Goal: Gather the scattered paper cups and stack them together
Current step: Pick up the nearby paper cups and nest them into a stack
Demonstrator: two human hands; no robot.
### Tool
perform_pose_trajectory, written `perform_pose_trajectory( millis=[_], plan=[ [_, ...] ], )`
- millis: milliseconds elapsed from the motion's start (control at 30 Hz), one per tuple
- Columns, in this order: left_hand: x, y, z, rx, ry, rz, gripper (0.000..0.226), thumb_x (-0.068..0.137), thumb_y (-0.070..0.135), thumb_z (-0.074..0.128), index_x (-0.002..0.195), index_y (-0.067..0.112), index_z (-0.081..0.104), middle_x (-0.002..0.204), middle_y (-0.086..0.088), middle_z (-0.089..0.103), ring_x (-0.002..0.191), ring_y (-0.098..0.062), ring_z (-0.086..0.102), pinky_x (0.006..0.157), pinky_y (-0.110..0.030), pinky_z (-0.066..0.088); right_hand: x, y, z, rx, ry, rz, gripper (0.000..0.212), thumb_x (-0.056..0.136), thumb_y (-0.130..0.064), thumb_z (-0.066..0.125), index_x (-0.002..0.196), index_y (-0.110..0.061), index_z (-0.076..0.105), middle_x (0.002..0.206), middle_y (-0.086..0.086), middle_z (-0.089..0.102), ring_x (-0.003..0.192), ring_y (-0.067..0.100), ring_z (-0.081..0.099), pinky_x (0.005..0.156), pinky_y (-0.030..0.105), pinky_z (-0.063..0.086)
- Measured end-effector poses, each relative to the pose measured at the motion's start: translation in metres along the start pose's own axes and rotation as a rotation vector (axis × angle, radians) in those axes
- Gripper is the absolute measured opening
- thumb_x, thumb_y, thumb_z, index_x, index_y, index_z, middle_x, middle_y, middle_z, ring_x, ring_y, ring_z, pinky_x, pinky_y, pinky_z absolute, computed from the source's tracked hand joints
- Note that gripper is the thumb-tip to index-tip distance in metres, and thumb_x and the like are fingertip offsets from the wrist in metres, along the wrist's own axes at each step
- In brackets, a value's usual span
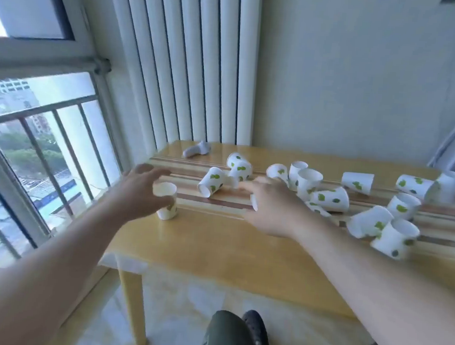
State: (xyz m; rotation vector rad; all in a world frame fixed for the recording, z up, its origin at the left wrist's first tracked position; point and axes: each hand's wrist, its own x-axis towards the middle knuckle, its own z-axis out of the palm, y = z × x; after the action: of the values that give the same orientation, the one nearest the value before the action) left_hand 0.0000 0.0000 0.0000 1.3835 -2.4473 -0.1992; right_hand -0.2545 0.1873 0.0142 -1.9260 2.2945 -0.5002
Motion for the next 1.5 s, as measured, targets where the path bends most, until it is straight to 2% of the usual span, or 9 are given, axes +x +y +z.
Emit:
perform_pose_trajectory(
  millis=[167, 400, 567, 733, 867, 1067, 1300, 1400, 1500],
  plan=[
    [0.008, -0.028, 0.055, -0.288, -0.057, -0.203, 0.116, 0.074, 0.056, 0.088, 0.168, 0.045, 0.019, 0.169, -0.011, 0.024, 0.154, -0.039, 0.034, 0.125, -0.056, 0.035, 0.004, 0.015, 0.05, 0.035, -0.147, 0.066, 0.06, 0.097, -0.038, 0.06, 0.156, -0.039, 0.047, 0.16, -0.006, 0.044, 0.15, 0.021, 0.033, 0.114, 0.043, 0.044],
    [0.024, 0.015, 0.082, -0.584, 0.167, -0.312, 0.116, 0.082, 0.03, 0.086, 0.167, 0.048, 0.009, 0.157, -0.013, 0.05, 0.137, -0.036, 0.052, 0.104, -0.05, 0.053, -0.008, 0.058, 0.07, 0.135, -0.092, 0.098, 0.054, 0.101, -0.036, 0.059, 0.154, -0.042, 0.049, 0.151, -0.013, 0.047, 0.143, 0.018, 0.041, 0.111, 0.04, 0.046],
    [0.002, 0.106, 0.079, -0.672, 0.126, -0.011, 0.116, 0.075, 0.042, 0.095, 0.163, 0.047, 0.021, 0.128, 0.005, 0.063, 0.117, -0.024, 0.061, 0.086, -0.037, 0.053, -0.052, 0.099, 0.046, 0.208, 0.004, 0.1, 0.049, 0.101, -0.034, 0.063, 0.148, -0.045, 0.057, 0.141, -0.022, 0.051, 0.129, 0.001, 0.049, 0.111, 0.032, 0.047],
    [-0.04, 0.211, 0.114, -0.762, -0.083, 0.405, 0.112, 0.065, 0.057, 0.098, 0.153, 0.054, 0.028, 0.134, 0.029, 0.064, 0.122, 0.009, 0.06, 0.092, -0.001, 0.041, -0.11, 0.17, 0.024, 0.211, 0.194, 0.207, 0.037, 0.099, -0.026, 0.071, 0.133, -0.04, 0.069, 0.122, -0.03, 0.055, 0.108, -0.008, 0.053, 0.093, 0.021, 0.046],
    [-0.056, 0.274, 0.15, -0.834, -0.172, 0.43, 0.114, 0.067, 0.053, 0.099, 0.156, 0.045, 0.028, 0.135, 0.017, 0.063, 0.121, 0.01, 0.058, 0.092, 0.0, 0.041, -0.156, 0.219, 0.027, 0.223, 0.396, 0.307, 0.035, 0.09, -0.012, 0.077, 0.118, -0.033, 0.075, 0.11, -0.031, 0.057, 0.099, -0.009, 0.058, 0.082, 0.026, 0.051],
    [-0.067, 0.312, 0.19, -0.771, -0.247, 0.377, 0.115, 0.07, 0.041, 0.098, 0.159, 0.038, 0.026, 0.124, 0.015, 0.062, 0.118, -0.013, 0.061, 0.087, -0.016, 0.043, -0.194, 0.254, 0.044, 0.264, 0.44, 0.402, 0.033, 0.091, -0.011, 0.075, 0.119, -0.028, 0.077, 0.112, -0.02, 0.064, 0.102, -0.007, 0.059, 0.086, 0.029, 0.055],
    [-0.063, 0.296, 0.184, -0.584, -0.413, 0.393, 0.153, 0.058, 0.054, 0.102, 0.172, 0.035, 0.002, 0.139, 0.021, 0.044, 0.122, -0.002, 0.049, 0.096, -0.021, 0.039, -0.188, 0.253, 0.043, 0.317, 0.443, 0.407, 0.031, 0.089, -0.011, 0.076, 0.106, -0.037, 0.07, 0.103, -0.015, 0.065, 0.089, 0.003, 0.06, 0.076, 0.021, 0.046],
    [-0.056, 0.264, 0.174, -0.445, -0.422, 0.436, 0.12, 0.055, 0.064, 0.099, 0.155, 0.041, 0.036, 0.132, 0.018, 0.055, 0.11, -0.002, 0.06, 0.091, -0.018, 0.048, -0.186, 0.258, 0.034, 0.41, 0.583, 0.522, 0.033, 0.081, -0.005, 0.073, 0.09, -0.027, 0.051, 0.088, -0.002, 0.057, 0.076, 0.013, 0.053, 0.065, 0.03, 0.043],
    [-0.05, 0.223, 0.164, -0.366, -0.249, 0.398, 0.045, 0.071, 0.049, 0.087, 0.103, 0.036, 0.058, 0.093, 0.014, 0.069, 0.086, -0.005, 0.064, 0.074, -0.024, 0.052, -0.177, 0.261, 0.018, 0.442, 0.668, 0.605, 0.047, 0.081, -0.012, 0.076, 0.117, -0.026, 0.049, 0.108, -0.002, 0.048, 0.095, 0.023, 0.054, 0.075, 0.036, 0.044]
  ],
)
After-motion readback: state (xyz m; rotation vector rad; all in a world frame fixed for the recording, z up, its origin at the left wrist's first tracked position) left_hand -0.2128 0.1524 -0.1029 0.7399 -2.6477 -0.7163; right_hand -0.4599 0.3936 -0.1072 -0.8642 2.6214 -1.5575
